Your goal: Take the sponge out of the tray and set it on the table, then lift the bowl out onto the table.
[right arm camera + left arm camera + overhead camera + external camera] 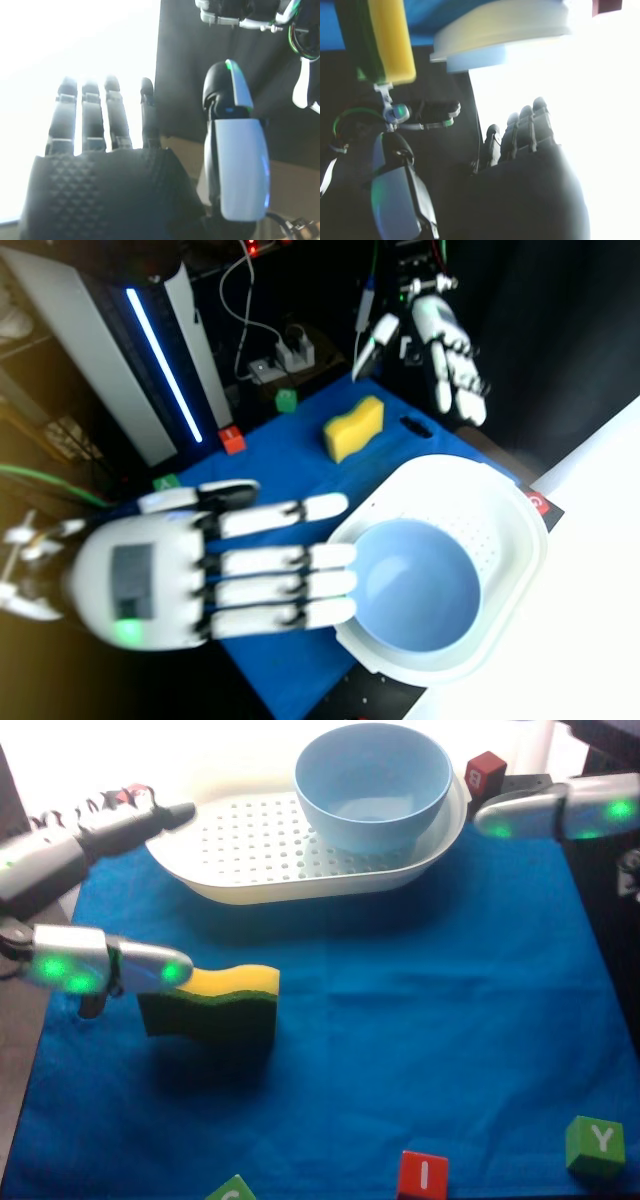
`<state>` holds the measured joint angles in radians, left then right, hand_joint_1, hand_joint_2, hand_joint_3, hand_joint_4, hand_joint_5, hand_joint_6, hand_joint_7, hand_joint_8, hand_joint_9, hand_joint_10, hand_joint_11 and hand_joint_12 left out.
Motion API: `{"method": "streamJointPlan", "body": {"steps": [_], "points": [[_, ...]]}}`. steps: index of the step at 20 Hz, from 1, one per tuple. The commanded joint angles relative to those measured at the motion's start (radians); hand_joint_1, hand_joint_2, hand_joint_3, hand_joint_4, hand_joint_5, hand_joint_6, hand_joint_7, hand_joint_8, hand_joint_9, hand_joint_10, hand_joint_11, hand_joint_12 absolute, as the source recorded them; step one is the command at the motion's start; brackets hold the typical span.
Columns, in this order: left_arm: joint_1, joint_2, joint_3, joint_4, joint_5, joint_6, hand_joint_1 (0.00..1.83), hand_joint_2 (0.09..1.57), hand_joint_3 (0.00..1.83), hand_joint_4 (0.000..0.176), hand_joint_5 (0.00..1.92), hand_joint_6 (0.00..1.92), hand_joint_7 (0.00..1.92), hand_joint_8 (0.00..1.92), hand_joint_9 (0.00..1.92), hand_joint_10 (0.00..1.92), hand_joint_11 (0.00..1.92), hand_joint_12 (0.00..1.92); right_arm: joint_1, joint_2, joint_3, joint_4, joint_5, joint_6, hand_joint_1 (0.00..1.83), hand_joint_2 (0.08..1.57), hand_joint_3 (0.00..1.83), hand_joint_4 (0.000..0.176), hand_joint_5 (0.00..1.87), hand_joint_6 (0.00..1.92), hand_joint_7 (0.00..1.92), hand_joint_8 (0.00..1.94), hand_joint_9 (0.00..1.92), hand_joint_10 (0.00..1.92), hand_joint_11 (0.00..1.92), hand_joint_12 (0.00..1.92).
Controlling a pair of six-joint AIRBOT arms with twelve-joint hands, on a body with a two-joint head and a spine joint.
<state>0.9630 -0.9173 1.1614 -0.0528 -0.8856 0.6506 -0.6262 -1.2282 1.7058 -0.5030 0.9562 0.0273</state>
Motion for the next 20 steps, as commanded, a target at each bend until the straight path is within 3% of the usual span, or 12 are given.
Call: {"method": "streamJointPlan", "body": {"steps": [1, 2, 3, 4, 6, 9, 10, 13, 16, 18, 20], "points": [[-0.011, -0.001, 0.006, -0.018, -0.115, -0.005, 0.65, 0.87, 0.01, 0.086, 0.13, 0.0, 0.1, 0.0, 0.04, 0.0, 0.0, 0.25, 0.037, -0.003, 0.011, 0.044, 0.06, 0.007, 0.66, 1.04, 0.0, 0.176, 0.28, 0.0, 0.18, 0.0, 0.05, 0.0, 0.0, 0.11], [-0.011, -0.004, 0.005, -0.018, -0.117, -0.005, 0.66, 0.87, 0.01, 0.08, 0.11, 0.0, 0.09, 0.0, 0.04, 0.0, 0.0, 0.24, 0.074, -0.018, 0.024, 0.0, 0.027, 0.007, 0.65, 1.04, 0.0, 0.176, 0.27, 0.0, 0.15, 0.0, 0.03, 0.0, 0.0, 0.05], [-0.011, -0.006, 0.005, -0.017, -0.117, -0.004, 0.68, 0.86, 0.0, 0.091, 0.11, 0.0, 0.08, 0.0, 0.02, 0.0, 0.0, 0.24, 0.094, -0.037, 0.04, -0.028, 0.002, 0.007, 0.63, 1.04, 0.0, 0.176, 0.25, 0.0, 0.13, 0.0, 0.01, 0.0, 0.0, 0.01], [-0.011, -0.008, 0.005, -0.013, -0.117, -0.004, 0.7, 0.86, 0.0, 0.078, 0.11, 0.0, 0.08, 0.0, 0.02, 0.0, 0.0, 0.21, 0.109, -0.062, 0.061, -0.055, -0.027, 0.007, 0.64, 1.04, 0.0, 0.176, 0.23, 0.0, 0.11, 0.0, 0.01, 0.0, 0.0, 0.0], [-0.011, -0.009, 0.004, -0.01, -0.123, -0.005, 0.69, 0.85, 0.0, 0.091, 0.1, 0.0, 0.06, 0.0, 0.0, 0.0, 0.0, 0.14, 0.144, -0.089, 0.084, -0.116, -0.09, 0.007, 0.61, 1.04, 0.0, 0.176, 0.24, 0.01, 0.11, 0.01, 0.05, 0.02, 0.02, 0.01], [-0.013, -0.008, 0.001, -0.01, -0.146, -0.005, 0.68, 0.86, 0.0, 0.092, 0.1, 0.0, 0.04, 0.0, 0.0, 0.0, 0.0, 0.21, 0.166, -0.139, 0.129, -0.172, -0.172, 0.007, 0.69, 1.01, 0.0, 0.176, 0.29, 0.01, 0.13, 0.01, 0.04, 0.0, 0.0, 0.0], [-0.016, -0.008, 0.001, -0.007, -0.155, -0.005, 0.67, 0.86, 0.0, 0.106, 0.08, 0.0, 0.03, 0.0, 0.0, 0.0, 0.0, 0.24, 0.17, -0.151, 0.141, -0.194, -0.204, 0.007, 0.64, 1.0, 0.0, 0.176, 0.28, 0.01, 0.13, 0.0, 0.04, 0.0, 0.0, 0.0], [-0.018, -0.006, -0.003, 0.007, -0.18, -0.015, 0.65, 0.87, 0.0, 0.126, 0.08, 0.0, 0.0, 0.0, 0.0, 0.0, 0.0, 0.17, 0.191, -0.186, 0.168, -0.27, -0.282, 0.007, 0.51, 1.02, 0.0, 0.176, 0.28, 0.0, 0.14, 0.0, 0.05, 0.01, 0.0, 0.0], [-0.023, -0.003, -0.01, 0.029, -0.205, -0.03, 0.64, 0.87, 0.0, 0.152, 0.06, 0.0, 0.0, 0.0, 0.0, 0.0, 0.0, 0.11, 0.197, -0.213, 0.189, -0.313, -0.33, 0.007, 0.66, 1.01, 0.0, 0.176, 0.31, 0.01, 0.16, 0.01, 0.08, 0.01, 0.0, 0.0], [-0.031, -0.001, -0.013, 0.037, -0.221, -0.03, 0.56, 0.89, 0.01, 0.172, 0.03, 0.0, 0.0, 0.0, 0.0, 0.0, 0.0, 0.09, 0.198, -0.226, 0.197, -0.343, -0.367, 0.007, 0.66, 1.01, 0.0, 0.176, 0.32, 0.01, 0.16, 0.01, 0.08, 0.01, 0.0, 0.0], [-0.034, -0.001, -0.014, 0.038, -0.23, -0.031, 0.53, 0.88, 0.0, 0.176, 0.02, 0.0, 0.0, 0.0, 0.0, 0.0, 0.0, 0.09, 0.198, -0.236, 0.199, -0.358, -0.386, 0.007, 0.7, 1.01, 0.0, 0.176, 0.34, 0.02, 0.18, 0.01, 0.1, 0.01, 0.0, 0.0]]}}
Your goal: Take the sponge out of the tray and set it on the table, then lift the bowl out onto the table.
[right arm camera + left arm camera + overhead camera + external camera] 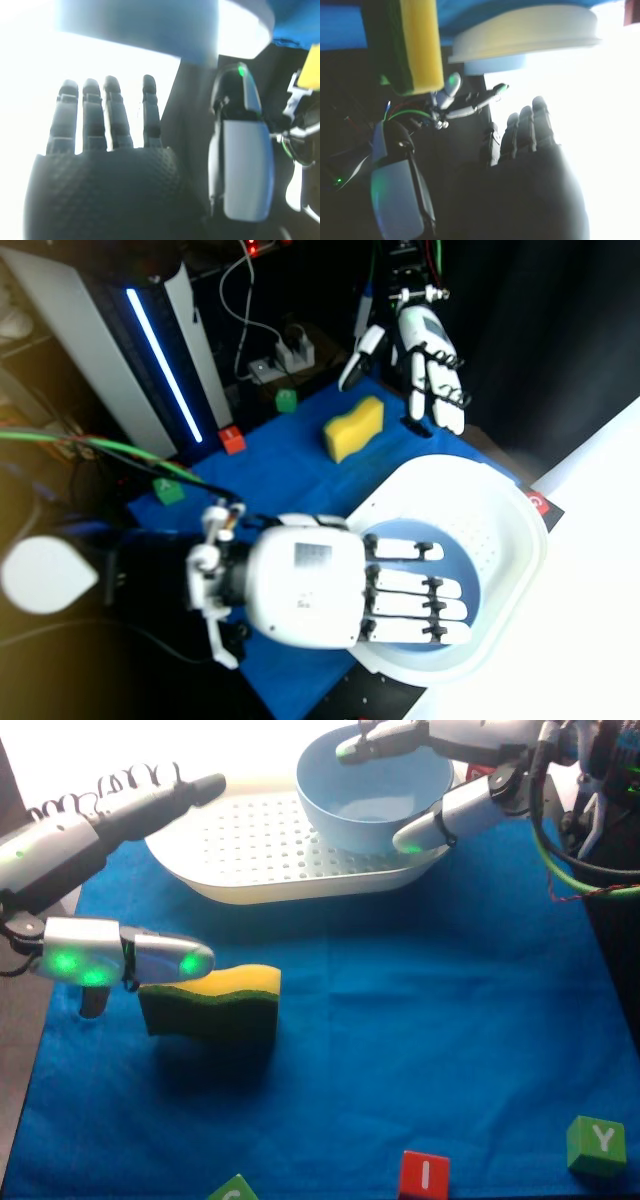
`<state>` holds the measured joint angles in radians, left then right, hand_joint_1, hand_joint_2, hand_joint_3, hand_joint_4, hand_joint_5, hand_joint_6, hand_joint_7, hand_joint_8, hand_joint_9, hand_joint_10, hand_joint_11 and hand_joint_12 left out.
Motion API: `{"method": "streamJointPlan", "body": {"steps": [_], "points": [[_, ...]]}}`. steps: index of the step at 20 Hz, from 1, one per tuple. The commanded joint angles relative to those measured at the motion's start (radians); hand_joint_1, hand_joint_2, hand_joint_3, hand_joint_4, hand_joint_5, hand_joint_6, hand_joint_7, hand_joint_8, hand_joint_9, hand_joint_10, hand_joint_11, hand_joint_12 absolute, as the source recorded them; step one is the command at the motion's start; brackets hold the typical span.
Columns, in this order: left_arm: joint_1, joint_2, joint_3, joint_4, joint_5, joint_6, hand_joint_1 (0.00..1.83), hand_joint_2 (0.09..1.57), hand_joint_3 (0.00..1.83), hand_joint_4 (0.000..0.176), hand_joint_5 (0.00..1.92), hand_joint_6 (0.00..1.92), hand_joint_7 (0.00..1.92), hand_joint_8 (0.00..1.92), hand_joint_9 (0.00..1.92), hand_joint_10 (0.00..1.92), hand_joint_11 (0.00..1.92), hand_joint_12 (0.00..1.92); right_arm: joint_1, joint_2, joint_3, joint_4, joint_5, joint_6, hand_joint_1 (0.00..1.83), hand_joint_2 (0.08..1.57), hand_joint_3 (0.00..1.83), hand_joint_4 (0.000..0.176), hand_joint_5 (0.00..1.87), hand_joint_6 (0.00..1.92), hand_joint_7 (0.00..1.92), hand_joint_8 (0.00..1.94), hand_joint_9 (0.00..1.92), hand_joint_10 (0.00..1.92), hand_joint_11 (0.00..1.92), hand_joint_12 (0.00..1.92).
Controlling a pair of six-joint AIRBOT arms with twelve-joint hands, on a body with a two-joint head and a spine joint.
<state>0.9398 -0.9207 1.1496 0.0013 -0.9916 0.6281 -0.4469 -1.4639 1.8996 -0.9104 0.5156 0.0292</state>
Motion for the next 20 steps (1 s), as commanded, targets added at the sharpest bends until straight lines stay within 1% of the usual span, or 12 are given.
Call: {"method": "streamJointPlan", "body": {"steps": [1, 4, 5, 8, 10, 11, 13, 14, 15, 16, 17, 20], "points": [[-0.011, 0.004, -0.002, -0.016, -0.127, -0.01, 0.52, 0.87, 0.0, 0.176, 0.03, 0.0, 0.0, 0.0, 0.0, 0.0, 0.0, 0.06, 0.018, -0.004, 0.005, 0.045, 0.052, 0.005, 0.71, 1.0, 0.0, 0.176, 0.36, 0.01, 0.2, 0.01, 0.12, 0.01, 0.0, 0.0], [-0.012, 0.002, -0.001, -0.016, -0.123, -0.014, 0.52, 0.88, 0.0, 0.172, 0.04, 0.0, 0.0, 0.0, 0.0, 0.0, 0.02, 0.06, 0.018, -0.025, 0.005, 0.017, 0.037, 0.005, 0.75, 1.03, 0.01, 0.176, 0.34, 0.0, 0.2, 0.01, 0.12, 0.01, 0.02, 0.01], [-0.012, 0.002, -0.001, -0.016, -0.119, -0.016, 0.51, 0.89, 0.01, 0.169, 0.02, 0.0, 0.0, 0.0, 0.0, 0.0, 0.01, 0.06, 0.018, -0.031, 0.006, 0.013, 0.031, 0.005, 0.83, 1.03, 0.0, 0.156, 0.38, 0.01, 0.25, 0.01, 0.16, 0.01, 0.05, 0.02], [-0.012, 0.003, 0.0, -0.013, -0.115, -0.021, 0.51, 0.89, 0.0, 0.176, 0.02, 0.0, 0.0, 0.0, 0.0, 0.0, 0.02, 0.07, 0.018, -0.056, 0.017, 0.011, 0.02, 0.005, 1.03, 1.06, 0.0, 0.026, 0.57, 0.0, 0.55, 0.01, 0.53, 0.03, 0.38, 0.22], [-0.013, 0.002, 0.001, -0.013, -0.122, -0.026, 0.54, 0.89, 0.0, 0.176, 0.03, 0.0, 0.01, 0.0, 0.0, 0.0, 0.02, 0.07, 0.018, -0.069, 0.026, 0.008, 0.014, 0.005, 1.12, 1.1, 0.0, 0.0, 0.73, 0.02, 0.8, 0.02, 0.81, 0.03, 0.45, 0.57], [-0.013, 0.001, 0.001, -0.013, -0.124, -0.029, 0.55, 0.89, 0.0, 0.176, 0.03, 0.0, 0.01, 0.0, 0.0, 0.0, 0.01, 0.06, 0.018, -0.072, 0.029, 0.005, 0.012, 0.005, 1.21, 1.13, 0.0, 0.0, 0.86, 0.77, 0.97, 0.87, 0.95, 0.02, 0.52, 0.7], [-0.013, 0.001, 0.0, -0.009, -0.122, -0.038, 0.54, 0.9, 0.0, 0.176, 0.02, 0.0, 0.0, 0.0, 0.0, 0.0, 0.01, 0.07, 0.018, -0.074, 0.032, -0.006, 0.006, 0.005, 1.25, 1.13, 0.0, 0.0, 0.91, 0.86, 1.0, 1.16, 1.17, 0.1, 0.68, 1.19], [-0.013, 0.001, 0.0, -0.006, -0.12, -0.041, 0.54, 0.9, 0.01, 0.176, 0.01, 0.0, 0.0, 0.0, 0.0, 0.0, 0.02, 0.08, 0.018, -0.074, 0.033, -0.007, 0.003, 0.005, 1.18, 1.11, 0.0, 0.0, 0.99, 0.91, 1.04, 0.81, 1.27, 0.23, 0.75, 1.39], [-0.013, 0.001, 0.0, -0.006, -0.118, -0.041, 0.54, 0.9, 0.01, 0.176, 0.01, 0.0, 0.0, 0.0, 0.0, 0.0, 0.02, 0.08, 0.018, -0.074, 0.034, -0.008, 0.001, 0.005, 1.18, 1.07, 0.0, 0.0, 1.07, 0.81, 1.09, 0.95, 1.15, 1.09, 0.91, 1.67], [-0.012, 0.001, 0.0, -0.006, -0.118, -0.041, 0.57, 0.91, 0.01, 0.176, 0.02, 0.01, 0.0, 0.0, 0.0, 0.0, 0.0, 0.07, 0.018, -0.074, 0.036, -0.008, -0.002, 0.005, 1.17, 1.07, 0.0, 0.0, 1.08, 0.8, 1.19, 1.41, 1.33, 1.75, 1.28, 1.87], [-0.012, 0.0, 0.0, -0.006, -0.119, -0.042, 0.59, 0.91, 0.0, 0.176, 0.03, 0.0, 0.0, 0.0, 0.0, 0.0, 0.0, 0.04, 0.018, -0.074, 0.037, -0.008, -0.002, 0.005, 1.17, 1.09, 0.0, 0.0, 1.03, 0.88, 1.14, 1.37, 1.32, 1.76, 1.36, 1.91], [-0.013, -0.001, 0.001, -0.006, -0.12, -0.044, 0.62, 0.92, 0.0, 0.156, 0.06, 0.01, 0.02, 0.01, 0.0, 0.0, 0.01, 0.03, 0.019, -0.074, 0.037, -0.007, -0.001, 0.005, 1.15, 1.12, 0.0, 0.0, 0.97, 0.97, 1.23, 1.83, 1.49, 1.92, 1.53, 1.92]]}}
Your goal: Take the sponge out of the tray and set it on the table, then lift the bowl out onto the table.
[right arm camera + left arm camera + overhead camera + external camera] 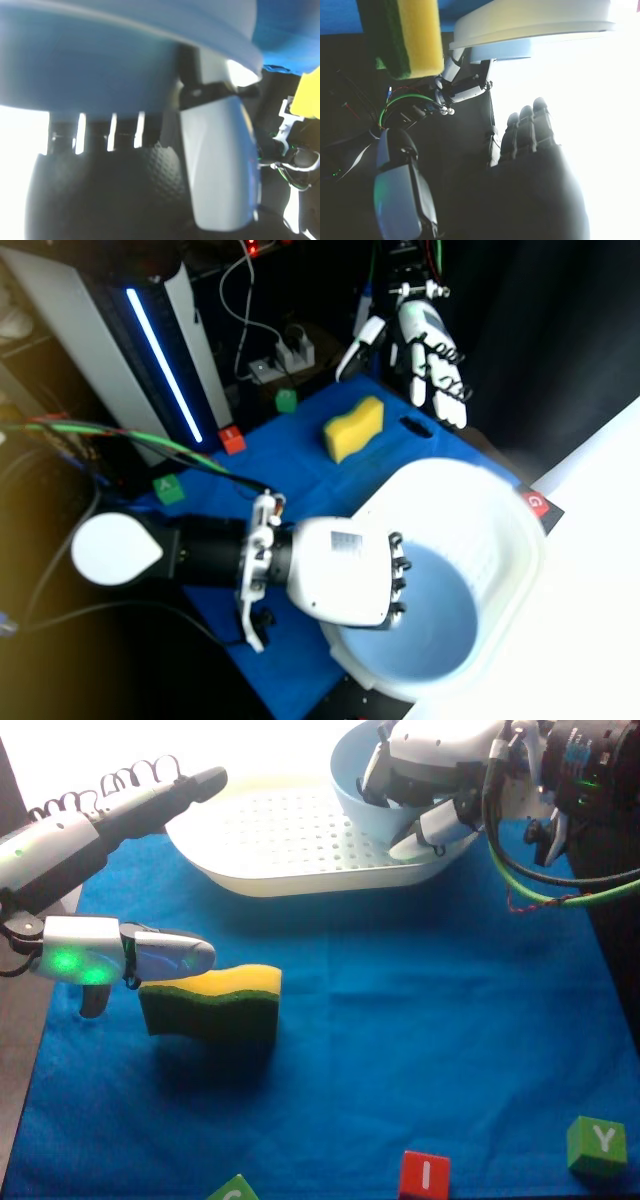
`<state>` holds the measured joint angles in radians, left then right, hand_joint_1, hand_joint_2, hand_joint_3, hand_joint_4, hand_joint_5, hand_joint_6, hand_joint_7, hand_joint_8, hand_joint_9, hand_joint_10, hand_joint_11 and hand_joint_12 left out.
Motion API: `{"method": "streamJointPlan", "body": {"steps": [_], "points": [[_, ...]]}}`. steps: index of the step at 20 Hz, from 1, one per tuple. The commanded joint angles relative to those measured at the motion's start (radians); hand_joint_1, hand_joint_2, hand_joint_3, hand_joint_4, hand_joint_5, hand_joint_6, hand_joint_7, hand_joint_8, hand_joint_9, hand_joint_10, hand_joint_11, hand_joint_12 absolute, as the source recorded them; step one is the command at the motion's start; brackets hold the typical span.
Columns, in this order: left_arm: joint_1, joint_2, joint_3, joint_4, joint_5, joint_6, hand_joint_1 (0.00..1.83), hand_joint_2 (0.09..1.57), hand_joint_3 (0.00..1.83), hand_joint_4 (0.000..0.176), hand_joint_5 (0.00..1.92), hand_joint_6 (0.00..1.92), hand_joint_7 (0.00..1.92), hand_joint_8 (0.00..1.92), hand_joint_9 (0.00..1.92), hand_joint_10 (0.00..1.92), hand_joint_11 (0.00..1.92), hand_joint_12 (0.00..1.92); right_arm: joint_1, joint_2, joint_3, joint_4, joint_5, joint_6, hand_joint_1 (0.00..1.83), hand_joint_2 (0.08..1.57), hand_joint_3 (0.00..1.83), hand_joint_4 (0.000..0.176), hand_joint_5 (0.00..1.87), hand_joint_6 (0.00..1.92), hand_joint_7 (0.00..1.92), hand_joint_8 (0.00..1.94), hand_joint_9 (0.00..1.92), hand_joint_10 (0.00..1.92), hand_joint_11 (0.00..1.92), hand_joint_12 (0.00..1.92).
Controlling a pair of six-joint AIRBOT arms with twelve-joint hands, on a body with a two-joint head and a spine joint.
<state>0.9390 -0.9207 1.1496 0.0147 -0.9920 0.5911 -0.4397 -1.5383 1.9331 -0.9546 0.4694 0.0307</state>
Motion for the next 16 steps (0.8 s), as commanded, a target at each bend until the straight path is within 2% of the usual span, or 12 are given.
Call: {"method": "streamJointPlan", "body": {"steps": [1, 3, 4, 5, 7, 8, 9, 10, 12, 13, 15, 16], "points": [[-0.012, -0.001, 0.002, -0.02, -0.121, -0.008, 0.63, 0.92, 0.0, 0.156, 0.06, 0.01, 0.02, 0.01, 0.0, 0.0, 0.0, 0.03, 0.012, 0.0, 0.004, 0.037, 0.045, 0.004, 1.15, 1.13, 0.0, 0.0, 0.95, 1.01, 1.26, 1.91, 1.51, 1.92, 1.54, 1.92], [-0.012, -0.002, 0.003, -0.02, -0.122, -0.008, 0.65, 0.92, 0.0, 0.152, 0.05, 0.01, 0.02, 0.0, 0.0, 0.0, 0.0, 0.01, 0.012, 0.0, 0.005, 0.036, 0.045, 0.004, 1.14, 1.14, 0.0, 0.0, 0.93, 1.05, 1.17, 1.81, 1.41, 1.92, 1.46, 1.92], [-0.012, -0.003, 0.004, -0.02, -0.122, -0.008, 0.64, 0.93, 0.01, 0.159, 0.05, 0.0, 0.02, 0.0, 0.0, 0.0, 0.0, 0.0, 0.013, 0.0, 0.005, 0.033, 0.045, 0.004, 1.14, 1.16, 0.0, 0.0, 0.9, 1.09, 1.19, 1.81, 1.4, 1.92, 1.44, 1.92], [-0.012, -0.004, 0.004, -0.02, -0.122, -0.009, 0.63, 0.93, 0.01, 0.159, 0.05, 0.0, 0.02, 0.0, 0.0, 0.0, 0.01, 0.0, 0.014, 0.0, 0.005, 0.031, 0.045, 0.004, 1.14, 1.16, 0.0, 0.0, 0.9, 1.09, 1.19, 1.91, 1.42, 1.92, 1.46, 1.92], [-0.012, -0.006, 0.006, -0.021, -0.125, -0.015, 0.62, 0.92, 0.0, 0.164, 0.06, 0.01, 0.03, 0.0, 0.0, 0.0, 0.01, 0.0, 0.018, 0.0, 0.005, 0.028, 0.046, 0.004, 1.14, 1.16, 0.0, 0.0, 0.88, 1.11, 1.24, 1.94, 1.44, 1.92, 1.47, 1.92], [-0.011, -0.009, 0.008, -0.021, -0.126, -0.019, 0.63, 0.92, 0.0, 0.162, 0.06, 0.01, 0.03, 0.01, 0.01, 0.0, 0.01, 0.0, 0.022, 0.0, 0.005, 0.025, 0.05, 0.004, 1.1, 1.21, 0.01, 0.0, 0.79, 1.26, 1.27, 1.94, 1.46, 1.92, 1.47, 1.92], [-0.011, -0.011, 0.01, -0.021, -0.128, -0.022, 0.64, 0.92, 0.0, 0.152, 0.06, 0.01, 0.03, 0.0, 0.0, 0.0, 0.0, 0.0, 0.028, 0.001, 0.005, 0.024, 0.06, 0.004, 1.05, 1.27, 0.01, 0.0, 0.7, 1.42, 1.28, 1.94, 1.47, 1.92, 1.48, 1.92], [-0.011, -0.011, 0.009, -0.021, -0.129, -0.022, 0.63, 0.93, 0.0, 0.154, 0.06, 0.0, 0.03, 0.0, 0.0, 0.0, 0.02, 0.01, 0.032, 0.001, 0.005, 0.024, 0.066, 0.004, 0.7, 1.38, 0.04, 0.0, 0.71, 1.46, 1.34, 1.94, 1.5, 1.92, 1.5, 1.92], [-0.011, -0.011, 0.009, -0.022, -0.13, -0.022, 0.63, 0.92, 0.0, 0.152, 0.06, 0.0, 0.03, 0.0, 0.0, 0.0, 0.02, 0.01, 0.043, 0.001, -0.001, 0.024, 0.083, 0.004, 0.37, 1.5, 0.02, 0.0, 0.75, 1.86, 1.47, 1.94, 1.63, 1.92, 1.63, 1.92], [-0.011, -0.011, 0.009, -0.022, -0.131, -0.022, 0.63, 0.93, 0.0, 0.151, 0.06, 0.0, 0.03, 0.0, 0.0, 0.0, 0.01, 0.01, 0.047, 0.001, -0.006, 0.024, 0.09, 0.004, 0.34, 1.52, 0.01, 0.0, 0.79, 1.91, 1.5, 1.94, 1.66, 1.92, 1.67, 1.92], [-0.01, -0.011, 0.008, -0.023, -0.132, -0.023, 0.63, 0.94, 0.01, 0.151, 0.05, 0.0, 0.03, 0.0, 0.0, 0.0, 0.0, 0.0, 0.064, 0.006, -0.023, 0.025, 0.12, 0.004, 0.46, 1.55, 0.0, 0.0, 0.84, 1.92, 1.55, 1.94, 1.71, 1.92, 1.73, 1.92], [-0.01, -0.011, 0.007, -0.024, -0.133, -0.023, 0.63, 0.93, 0.0, 0.156, 0.06, 0.0, 0.03, 0.0, 0.0, 0.0, 0.01, 0.0, 0.071, 0.014, -0.033, 0.025, 0.13, 0.004, 0.42, 1.57, 0.02, 0.0, 0.84, 1.92, 1.57, 1.94, 1.71, 1.92, 1.73, 1.92]]}}
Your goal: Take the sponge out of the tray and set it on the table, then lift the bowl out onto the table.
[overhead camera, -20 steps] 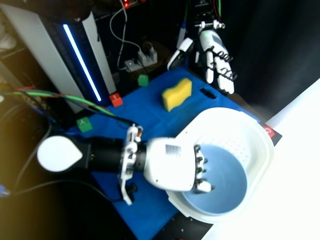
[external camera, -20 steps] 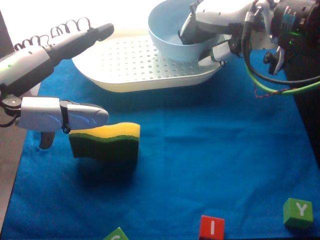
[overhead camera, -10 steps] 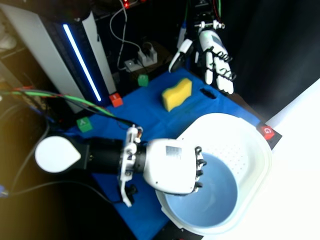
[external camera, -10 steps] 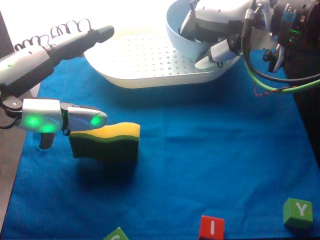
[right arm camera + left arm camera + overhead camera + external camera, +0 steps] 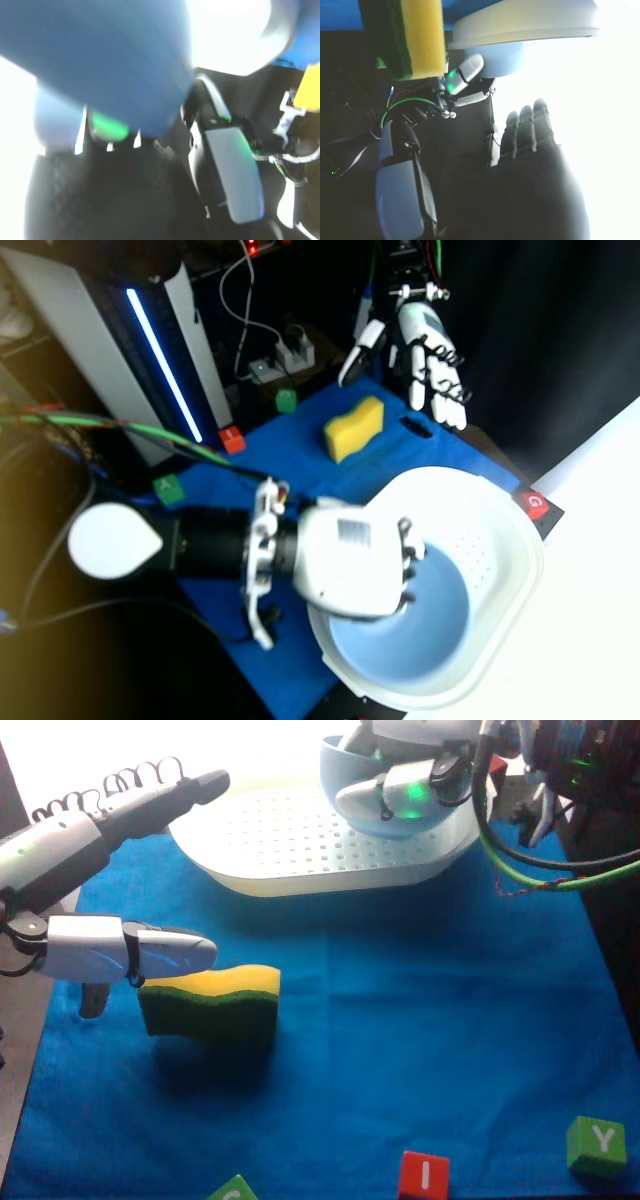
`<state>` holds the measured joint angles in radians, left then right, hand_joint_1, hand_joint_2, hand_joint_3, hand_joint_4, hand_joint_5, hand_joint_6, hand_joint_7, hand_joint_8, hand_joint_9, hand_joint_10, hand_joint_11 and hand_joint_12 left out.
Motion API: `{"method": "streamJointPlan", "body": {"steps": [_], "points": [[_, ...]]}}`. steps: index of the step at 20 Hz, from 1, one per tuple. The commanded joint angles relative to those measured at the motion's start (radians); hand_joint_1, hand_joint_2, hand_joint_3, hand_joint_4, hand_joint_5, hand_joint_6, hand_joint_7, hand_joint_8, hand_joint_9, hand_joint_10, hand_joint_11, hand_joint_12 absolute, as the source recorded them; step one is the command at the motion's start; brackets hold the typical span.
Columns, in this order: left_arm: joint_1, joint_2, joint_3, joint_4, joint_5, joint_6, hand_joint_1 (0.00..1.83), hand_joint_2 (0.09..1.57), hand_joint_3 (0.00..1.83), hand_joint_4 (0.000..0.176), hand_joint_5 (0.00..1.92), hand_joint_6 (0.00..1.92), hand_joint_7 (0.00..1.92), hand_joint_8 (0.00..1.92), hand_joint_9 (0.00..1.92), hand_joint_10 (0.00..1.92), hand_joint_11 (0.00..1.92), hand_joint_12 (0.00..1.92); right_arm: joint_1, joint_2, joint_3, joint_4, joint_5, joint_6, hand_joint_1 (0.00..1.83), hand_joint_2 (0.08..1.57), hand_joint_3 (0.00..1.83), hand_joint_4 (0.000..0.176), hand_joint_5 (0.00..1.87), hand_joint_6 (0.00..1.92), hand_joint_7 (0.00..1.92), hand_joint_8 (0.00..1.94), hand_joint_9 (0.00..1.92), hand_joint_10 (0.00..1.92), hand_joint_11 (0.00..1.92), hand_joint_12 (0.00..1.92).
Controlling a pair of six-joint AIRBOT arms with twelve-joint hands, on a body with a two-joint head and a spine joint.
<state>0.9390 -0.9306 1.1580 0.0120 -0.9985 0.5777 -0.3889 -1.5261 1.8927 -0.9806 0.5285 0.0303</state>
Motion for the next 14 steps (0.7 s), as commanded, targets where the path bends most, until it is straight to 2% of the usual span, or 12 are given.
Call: {"method": "streamJointPlan", "body": {"steps": [1, 3, 6, 9, 12, 14], "points": [[-0.009, -0.001, -0.002, -0.023, -0.128, -0.009, 0.63, 0.93, 0.0, 0.157, 0.06, 0.0, 0.03, 0.0, 0.0, 0.0, 0.01, 0.01, 0.027, 0.009, -0.002, 0.051, 0.086, 0.004, 0.43, 1.57, 0.02, 0.0, 0.88, 1.92, 1.58, 1.94, 1.72, 1.92, 1.74, 1.92], [-0.008, -0.001, -0.003, -0.026, -0.13, -0.01, 0.62, 0.93, 0.0, 0.174, 0.05, 0.0, 0.03, 0.0, 0.0, 0.0, 0.0, 0.0, 0.039, 0.026, -0.02, 0.051, 0.11, 0.004, 0.53, 1.57, 0.01, 0.0, 0.92, 1.92, 1.57, 1.94, 1.73, 1.92, 1.74, 1.92], [-0.006, -0.002, -0.005, -0.03, -0.134, -0.01, 0.6, 0.94, 0.0, 0.176, 0.06, 0.0, 0.03, 0.0, 0.0, 0.0, 0.01, 0.0, 0.051, 0.065, -0.057, 0.052, 0.145, 0.004, 0.71, 1.52, 0.0, 0.0, 0.9, 1.92, 1.56, 1.94, 1.71, 1.92, 1.73, 1.92], [-0.003, -0.002, -0.008, -0.035, -0.139, -0.01, 0.6, 0.95, 0.01, 0.176, 0.04, 0.0, 0.01, 0.0, 0.0, 0.0, 0.0, 0.0, 0.055, 0.115, -0.108, 0.06, 0.195, 0.004, 0.7, 1.52, 0.0, 0.0, 0.85, 1.92, 1.5, 1.94, 1.67, 1.92, 1.7, 1.92], [0.003, 0.002, -0.014, -0.041, -0.146, -0.01, 0.59, 0.96, 0.01, 0.176, 0.06, 0.01, 0.04, 0.01, 0.0, 0.0, 0.02, 0.01, 0.055, 0.171, -0.176, 0.061, 0.246, 0.004, 0.58, 1.53, 0.0, 0.0, 0.9, 1.92, 1.53, 1.94, 1.7, 1.92, 1.71, 1.92], [0.01, 0.009, -0.022, -0.048, -0.155, -0.01, 0.58, 0.96, 0.0, 0.176, 0.05, 0.0, 0.03, 0.0, 0.0, 0.0, 0.02, 0.01, 0.055, 0.234, -0.244, 0.06, 0.299, 0.003, 0.72, 1.53, 0.0, 0.0, 0.82, 1.92, 1.52, 1.94, 1.68, 1.92, 1.69, 1.92]]}}
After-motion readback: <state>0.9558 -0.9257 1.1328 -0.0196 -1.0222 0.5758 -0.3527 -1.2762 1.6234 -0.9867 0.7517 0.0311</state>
